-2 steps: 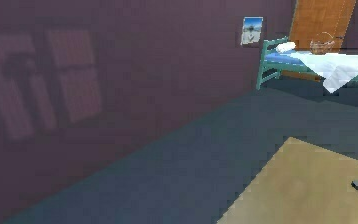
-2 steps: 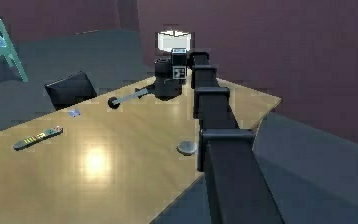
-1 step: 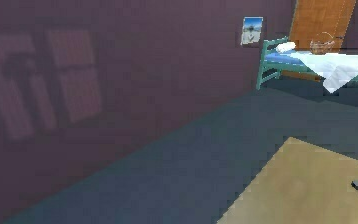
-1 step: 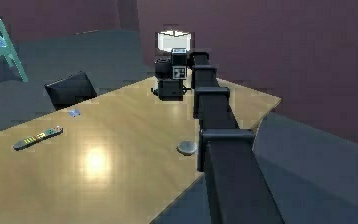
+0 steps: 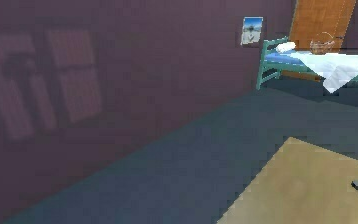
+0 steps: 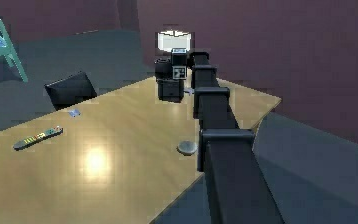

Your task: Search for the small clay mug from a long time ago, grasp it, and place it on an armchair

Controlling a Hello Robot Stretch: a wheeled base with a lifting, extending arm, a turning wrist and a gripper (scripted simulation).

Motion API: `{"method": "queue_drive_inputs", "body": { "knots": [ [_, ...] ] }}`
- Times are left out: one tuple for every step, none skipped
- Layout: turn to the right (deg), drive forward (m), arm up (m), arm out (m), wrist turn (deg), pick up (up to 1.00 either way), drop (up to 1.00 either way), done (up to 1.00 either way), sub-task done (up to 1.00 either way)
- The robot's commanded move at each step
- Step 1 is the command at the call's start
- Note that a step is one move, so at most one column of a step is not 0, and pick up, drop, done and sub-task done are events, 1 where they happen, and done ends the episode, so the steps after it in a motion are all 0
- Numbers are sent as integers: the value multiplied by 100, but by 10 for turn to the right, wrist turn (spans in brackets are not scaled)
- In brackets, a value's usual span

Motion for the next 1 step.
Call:
{"method": "queue_drive_inputs", "body": {
  "knots": [
    [0,0,-28,0,0,0,0,0,0]
  ]
}}
